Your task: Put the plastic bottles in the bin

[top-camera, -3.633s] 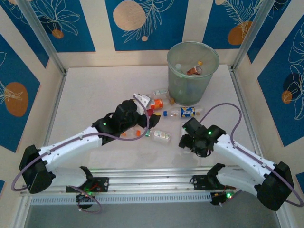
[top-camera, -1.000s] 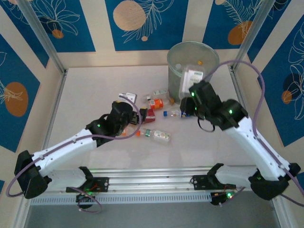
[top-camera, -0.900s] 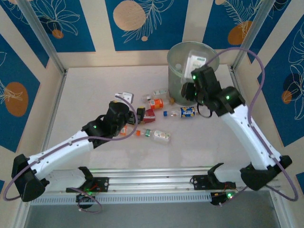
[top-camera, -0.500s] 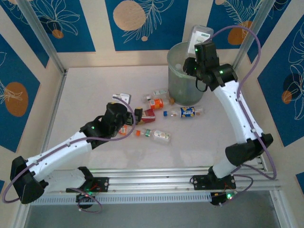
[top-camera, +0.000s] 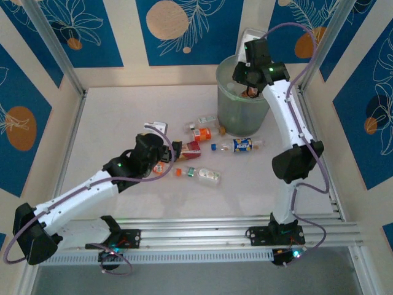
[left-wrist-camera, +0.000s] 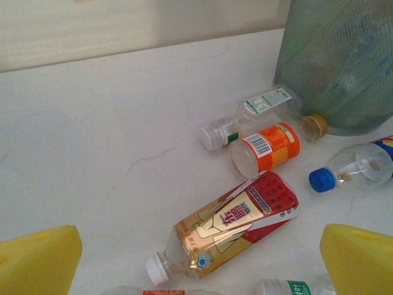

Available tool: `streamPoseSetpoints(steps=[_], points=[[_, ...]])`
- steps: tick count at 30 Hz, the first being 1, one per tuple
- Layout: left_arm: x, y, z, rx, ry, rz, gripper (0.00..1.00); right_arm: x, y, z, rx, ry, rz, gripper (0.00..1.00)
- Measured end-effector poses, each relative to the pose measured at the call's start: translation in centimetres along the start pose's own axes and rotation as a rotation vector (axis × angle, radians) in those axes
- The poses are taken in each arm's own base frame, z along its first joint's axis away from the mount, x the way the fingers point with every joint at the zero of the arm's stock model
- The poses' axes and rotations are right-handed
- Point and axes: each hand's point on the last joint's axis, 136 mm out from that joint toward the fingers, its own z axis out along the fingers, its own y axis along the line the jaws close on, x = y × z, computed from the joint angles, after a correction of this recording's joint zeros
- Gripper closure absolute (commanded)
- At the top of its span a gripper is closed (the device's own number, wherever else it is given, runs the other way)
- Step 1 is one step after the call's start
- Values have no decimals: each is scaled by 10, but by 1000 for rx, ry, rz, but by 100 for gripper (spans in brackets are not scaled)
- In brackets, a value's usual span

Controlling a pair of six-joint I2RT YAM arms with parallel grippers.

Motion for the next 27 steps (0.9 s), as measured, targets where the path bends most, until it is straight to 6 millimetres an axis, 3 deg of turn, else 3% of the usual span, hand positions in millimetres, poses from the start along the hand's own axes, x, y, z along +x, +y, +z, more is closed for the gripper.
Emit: streamPoseSetpoints(steps=[5,9,14,18,24,27], points=[[0,3,-1,-4,1,-4,0,18,-2,19,11,78,-8,85],[0,7,-3,-10,1,-7,1,27,-1,24,2,116,-9,54],[-1,12,-5,-19,-2,-14,0,30,4,23,-25,130,-17,31],[-1,15,-5,-25,-3,-18,1,30,5,23,-33,133,-20,25],[-1,20,-4,-38,0,-22,1,29,8,18,-40,126,-25,25],[-1,22,-4,-45,3,-23,1,24,10,6,-51,104,-35,25]])
